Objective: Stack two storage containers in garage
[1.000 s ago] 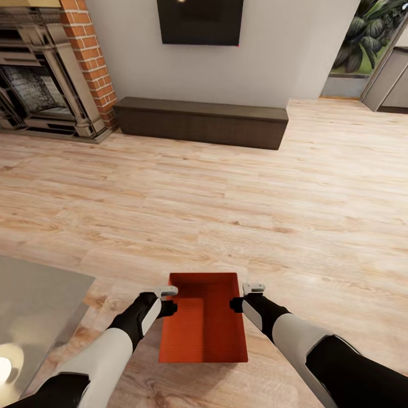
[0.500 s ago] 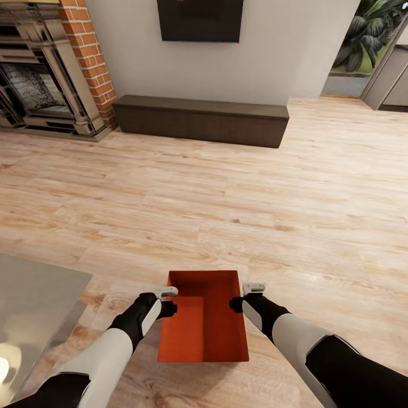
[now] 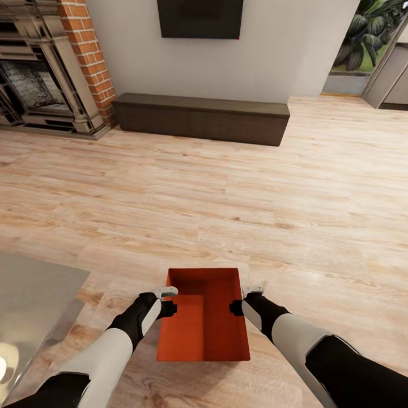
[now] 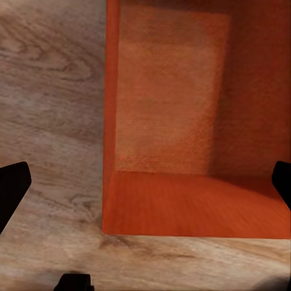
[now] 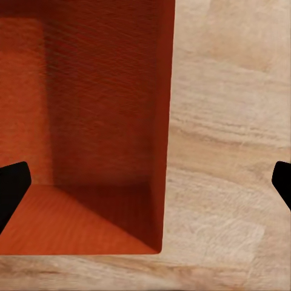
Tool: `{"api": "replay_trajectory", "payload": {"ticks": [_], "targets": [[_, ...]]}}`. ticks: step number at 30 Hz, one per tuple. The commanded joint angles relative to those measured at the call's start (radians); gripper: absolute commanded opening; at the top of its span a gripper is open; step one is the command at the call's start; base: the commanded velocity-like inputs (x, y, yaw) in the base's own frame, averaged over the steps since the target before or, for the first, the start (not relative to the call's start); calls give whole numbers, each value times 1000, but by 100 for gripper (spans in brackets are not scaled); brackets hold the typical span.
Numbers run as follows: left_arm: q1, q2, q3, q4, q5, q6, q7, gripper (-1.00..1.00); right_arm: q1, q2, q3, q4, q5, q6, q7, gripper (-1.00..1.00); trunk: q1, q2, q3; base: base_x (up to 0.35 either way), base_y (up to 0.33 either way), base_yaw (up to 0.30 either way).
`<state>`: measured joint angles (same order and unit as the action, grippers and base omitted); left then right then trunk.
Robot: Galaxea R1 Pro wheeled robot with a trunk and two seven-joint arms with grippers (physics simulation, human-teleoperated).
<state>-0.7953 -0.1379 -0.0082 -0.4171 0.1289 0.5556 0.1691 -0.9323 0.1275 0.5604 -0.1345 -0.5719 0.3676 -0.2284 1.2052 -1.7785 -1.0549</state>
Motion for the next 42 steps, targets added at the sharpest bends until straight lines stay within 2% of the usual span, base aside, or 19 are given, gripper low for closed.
{"api": "replay_trajectory", "payload": {"ticks": [1, 12, 15, 42], "targets": [[0, 0, -1, -2, 11, 4, 7, 100, 0, 0, 9, -2, -9, 4, -6, 100, 4, -8, -4, 0, 0, 0], [0, 0, -1, -4, 8, 4, 9, 100, 0, 0, 9, -2, -9, 1, -6, 100, 46, -85, -38, 0, 0, 0], [0, 0, -2, -8, 6, 4, 9, 100, 0, 0, 9, -2, -9, 0, -6, 100, 46, -85, -38, 0, 0, 0], [1, 7, -3, -12, 5, 9, 10, 100, 0, 0, 10, -2, -8, -1, -5, 100, 150, -274, -123, 0, 0, 0]]}}
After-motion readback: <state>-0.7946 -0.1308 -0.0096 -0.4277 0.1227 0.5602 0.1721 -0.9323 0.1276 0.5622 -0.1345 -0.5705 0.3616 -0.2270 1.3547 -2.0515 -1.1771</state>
